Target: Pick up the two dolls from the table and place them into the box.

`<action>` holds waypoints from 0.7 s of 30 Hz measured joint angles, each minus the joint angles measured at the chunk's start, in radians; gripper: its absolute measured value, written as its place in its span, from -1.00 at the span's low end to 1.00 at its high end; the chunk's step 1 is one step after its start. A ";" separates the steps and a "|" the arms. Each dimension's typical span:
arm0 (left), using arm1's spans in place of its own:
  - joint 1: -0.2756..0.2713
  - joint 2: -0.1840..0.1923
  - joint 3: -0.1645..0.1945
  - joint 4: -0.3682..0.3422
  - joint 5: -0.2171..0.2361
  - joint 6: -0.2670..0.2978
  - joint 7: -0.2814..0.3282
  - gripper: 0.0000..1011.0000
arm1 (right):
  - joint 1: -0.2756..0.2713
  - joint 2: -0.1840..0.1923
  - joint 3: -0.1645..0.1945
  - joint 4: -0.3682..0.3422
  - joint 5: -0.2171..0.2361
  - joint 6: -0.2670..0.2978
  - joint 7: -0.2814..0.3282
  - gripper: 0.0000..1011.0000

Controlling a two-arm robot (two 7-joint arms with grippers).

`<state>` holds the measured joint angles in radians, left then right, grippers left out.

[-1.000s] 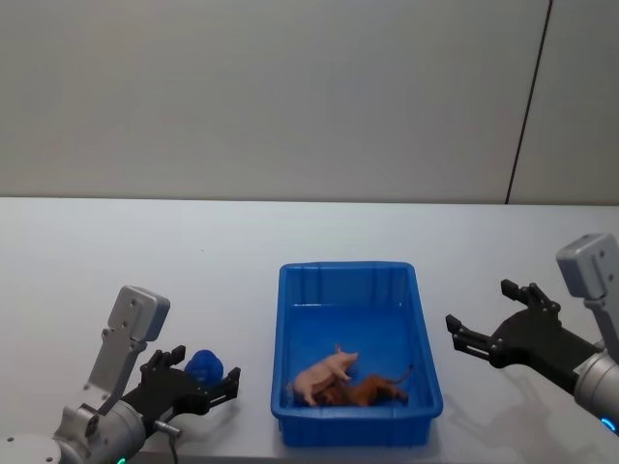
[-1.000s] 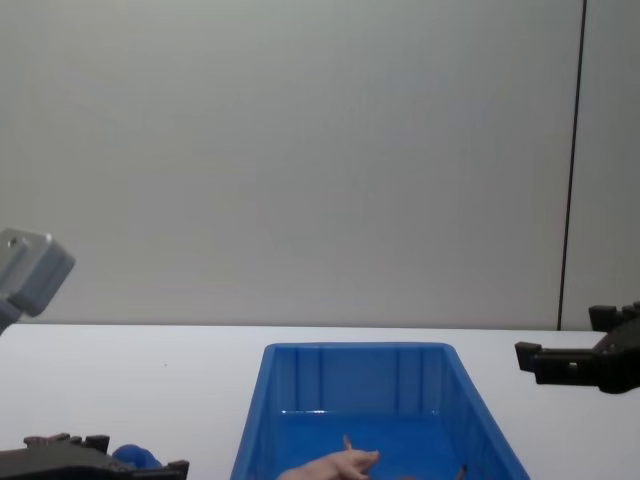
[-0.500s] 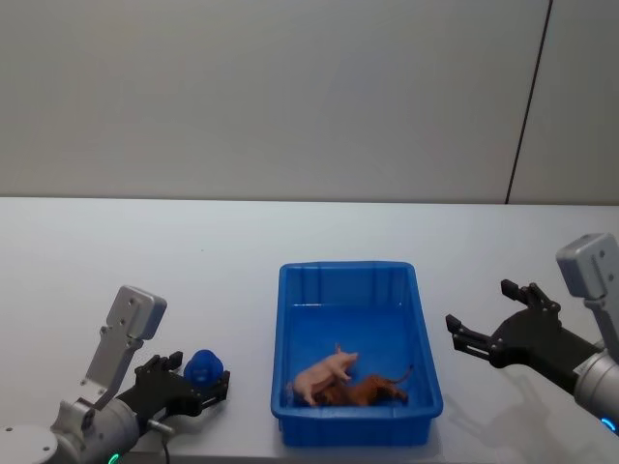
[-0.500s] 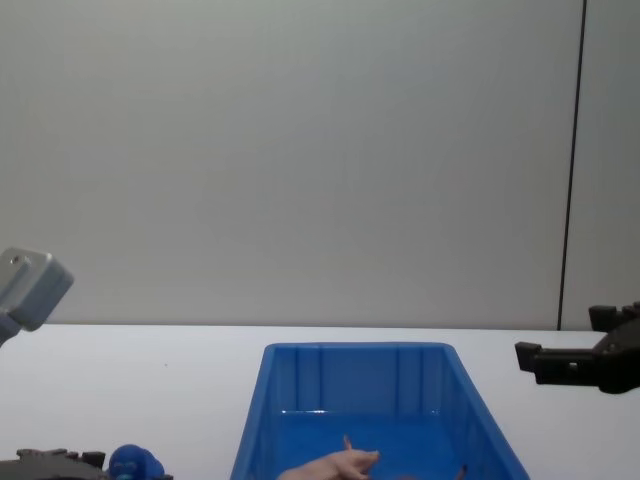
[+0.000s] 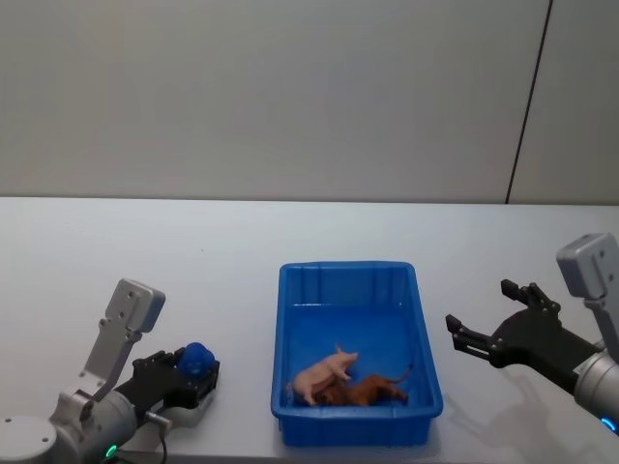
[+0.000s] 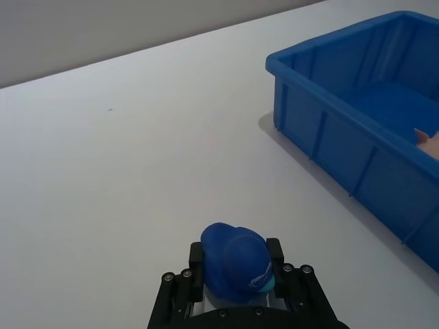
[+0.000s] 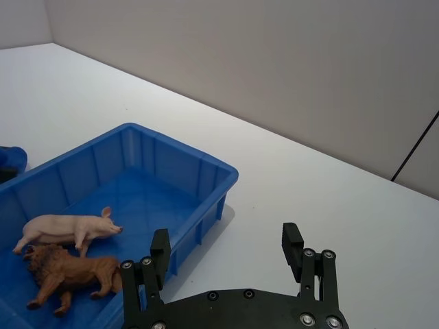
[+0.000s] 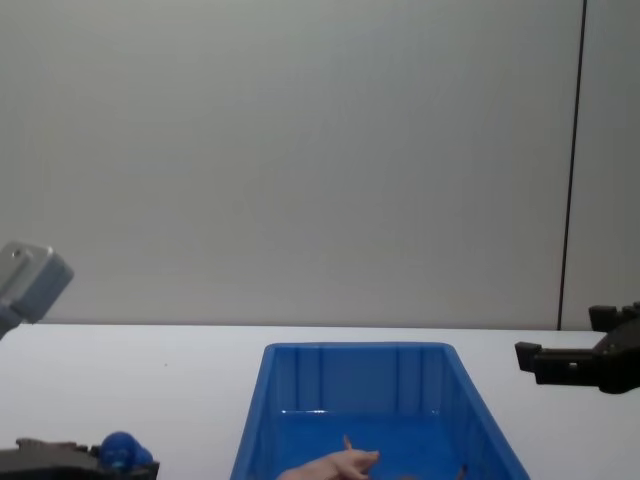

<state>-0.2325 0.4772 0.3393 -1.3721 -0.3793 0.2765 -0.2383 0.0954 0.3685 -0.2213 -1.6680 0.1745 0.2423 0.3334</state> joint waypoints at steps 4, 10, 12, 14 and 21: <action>-0.005 0.003 -0.004 -0.016 0.010 0.000 0.000 0.03 | 0.000 0.000 0.000 0.000 0.000 0.000 0.000 0.98; -0.027 0.000 -0.007 -0.039 0.044 -0.010 -0.021 -0.04 | 0.000 0.000 0.000 0.000 0.000 0.000 0.000 0.98; -0.048 -0.008 -0.007 -0.042 0.065 -0.019 -0.041 -0.07 | 0.000 0.000 0.000 0.000 0.000 0.000 0.000 0.98; -0.059 -0.013 -0.006 -0.042 0.078 -0.026 -0.055 -0.09 | 0.000 0.000 0.000 0.000 0.000 0.000 0.000 0.98; -0.121 -0.048 0.006 -0.015 0.134 -0.070 -0.122 -0.19 | 0.000 0.000 0.000 0.000 0.000 0.000 0.000 0.98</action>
<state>-0.3534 0.4297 0.3455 -1.3872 -0.2457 0.2070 -0.3603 0.0954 0.3685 -0.2213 -1.6680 0.1744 0.2423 0.3334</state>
